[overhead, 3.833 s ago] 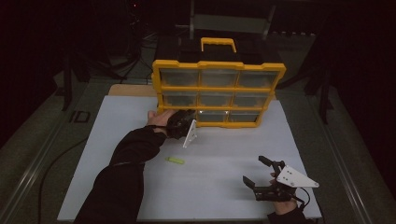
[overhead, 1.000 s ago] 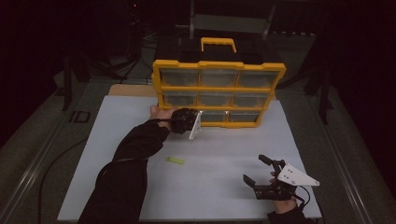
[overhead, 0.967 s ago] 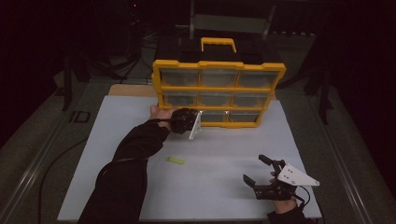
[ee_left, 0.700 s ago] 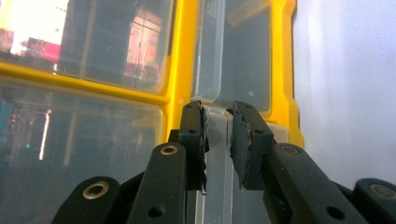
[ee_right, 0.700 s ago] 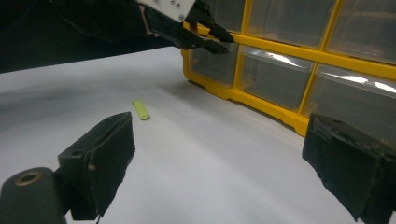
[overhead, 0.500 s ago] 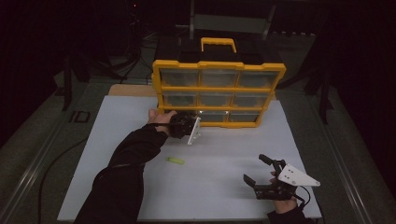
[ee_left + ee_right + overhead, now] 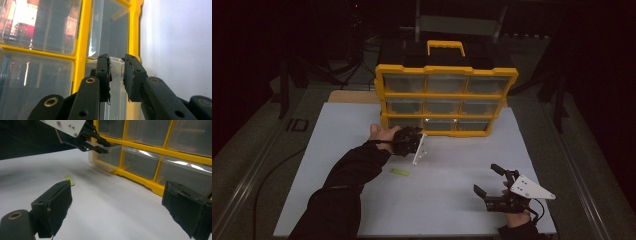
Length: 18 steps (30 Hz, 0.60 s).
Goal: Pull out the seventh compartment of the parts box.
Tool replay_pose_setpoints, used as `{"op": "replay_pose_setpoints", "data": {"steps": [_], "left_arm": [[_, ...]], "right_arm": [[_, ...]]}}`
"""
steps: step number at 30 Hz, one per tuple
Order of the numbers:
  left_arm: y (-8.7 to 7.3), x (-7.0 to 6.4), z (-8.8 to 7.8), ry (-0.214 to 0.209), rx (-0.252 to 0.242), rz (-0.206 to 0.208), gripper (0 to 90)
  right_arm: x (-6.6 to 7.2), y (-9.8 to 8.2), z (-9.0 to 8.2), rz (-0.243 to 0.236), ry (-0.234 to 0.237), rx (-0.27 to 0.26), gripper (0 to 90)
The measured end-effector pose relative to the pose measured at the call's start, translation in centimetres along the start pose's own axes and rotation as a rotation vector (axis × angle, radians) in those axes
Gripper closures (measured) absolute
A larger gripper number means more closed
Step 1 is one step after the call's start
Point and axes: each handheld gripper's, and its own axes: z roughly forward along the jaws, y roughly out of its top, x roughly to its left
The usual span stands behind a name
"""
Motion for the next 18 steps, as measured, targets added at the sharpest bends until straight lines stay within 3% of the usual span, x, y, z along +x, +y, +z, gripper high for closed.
{"op": "replay_pose_setpoints", "data": {"steps": [18], "left_arm": [[1.3, -0.9, -1.9, -0.042, -0.013, -0.017, 75.2]], "right_arm": [[0.1, 0.0, 0.2, 0.004, 0.015, 0.004, 9.1]]}}
